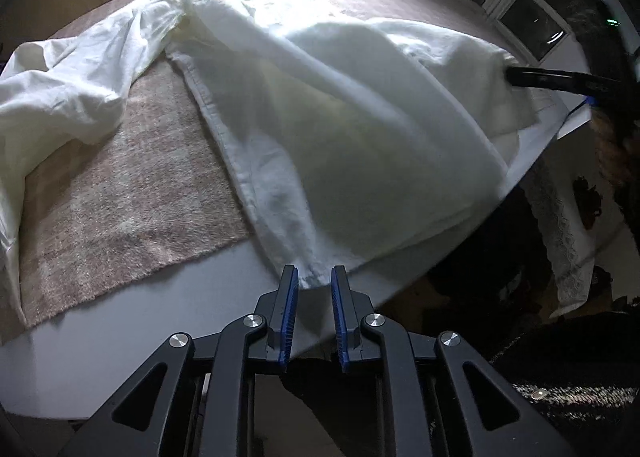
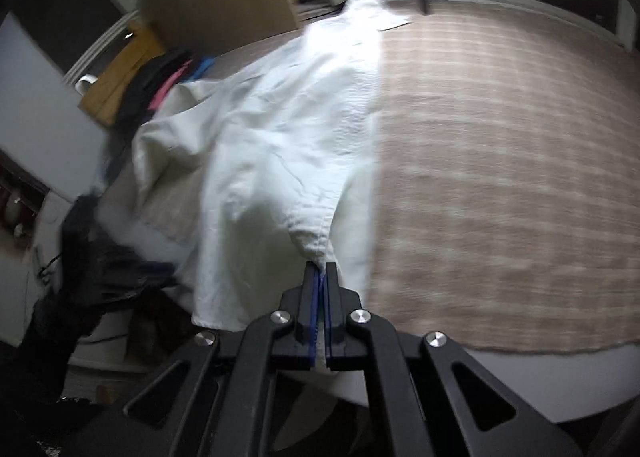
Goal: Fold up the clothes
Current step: 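Grasp the shirt hem with the left gripper while the right gripper holds the placket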
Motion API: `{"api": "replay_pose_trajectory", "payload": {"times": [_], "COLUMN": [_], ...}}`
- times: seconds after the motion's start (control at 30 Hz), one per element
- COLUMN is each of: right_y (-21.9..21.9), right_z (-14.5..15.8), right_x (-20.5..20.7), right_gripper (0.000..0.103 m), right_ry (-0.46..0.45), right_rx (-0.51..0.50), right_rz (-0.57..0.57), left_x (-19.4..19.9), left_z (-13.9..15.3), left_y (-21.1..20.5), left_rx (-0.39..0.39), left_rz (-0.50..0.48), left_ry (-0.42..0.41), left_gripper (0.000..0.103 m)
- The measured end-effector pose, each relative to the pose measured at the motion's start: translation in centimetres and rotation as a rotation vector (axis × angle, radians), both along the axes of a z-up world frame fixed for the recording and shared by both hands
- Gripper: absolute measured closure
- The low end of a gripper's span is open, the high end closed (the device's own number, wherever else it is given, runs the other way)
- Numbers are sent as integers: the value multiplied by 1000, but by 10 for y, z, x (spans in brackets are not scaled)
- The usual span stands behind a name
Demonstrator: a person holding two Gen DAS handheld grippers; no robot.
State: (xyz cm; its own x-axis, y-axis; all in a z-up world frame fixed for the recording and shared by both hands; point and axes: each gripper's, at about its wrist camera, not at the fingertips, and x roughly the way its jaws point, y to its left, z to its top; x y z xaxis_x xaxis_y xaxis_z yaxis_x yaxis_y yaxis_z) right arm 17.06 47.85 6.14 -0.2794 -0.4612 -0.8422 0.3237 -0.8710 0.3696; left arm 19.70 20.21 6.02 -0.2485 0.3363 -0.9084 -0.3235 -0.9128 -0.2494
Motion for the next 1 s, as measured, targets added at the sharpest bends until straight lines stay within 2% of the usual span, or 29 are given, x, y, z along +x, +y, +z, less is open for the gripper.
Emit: {"api": "replay_pose_trajectory", "payload": {"times": [0.07, 0.13, 0.2, 0.27, 0.37, 0.53, 0.67, 0.73, 0.8, 0.83, 0.87, 1.0], "right_y": [-2, -7, -10, -13, -10, 8, 8, 10, 13, 16, 20, 26], "right_z": [-13, -21, -25, -23, -21, -12, -7, -5, -5, -5, -4, -5], "right_x": [-2, -2, -1, -1, -3, -9, -12, -13, -13, -13, -12, -3], "right_gripper": [101, 101, 101, 101, 101, 101, 101, 101, 101, 101, 101, 101], "right_ry": [-38, -61, -87, -92, -102, -113, -100, -94, -89, -94, -101, -125], "right_rx": [11, 21, -22, -35, -63, -120, -123, -122, -119, -124, -132, -160], "right_rz": [12, 21, 15, 12, -8, -80, -83, -86, -93, -98, -103, -105], "left_x": [2, 0, -5, -11, -18, -15, -18, -19, -21, -21, -19, 3], "left_z": [4, 9, 15, 17, 9, -2, -13, -15, -15, -11, -5, 40], "left_y": [7, 13, 17, 23, 46, 97, 119, 122, 117, 110, 102, 65], "left_rx": [-1, -2, 42, 75, 83, 41, 14, 10, -3, 15, 30, 42], "left_rz": [-13, -13, -12, -11, -51, -142, -133, -133, -105, -86, -63, 16], "left_ry": [16, 26, 32, 41, 30, 64, 79, 89, 86, 85, 93, 153], "left_gripper": [67, 67, 61, 61, 61, 59, 57, 59, 78, 90, 94, 96]}}
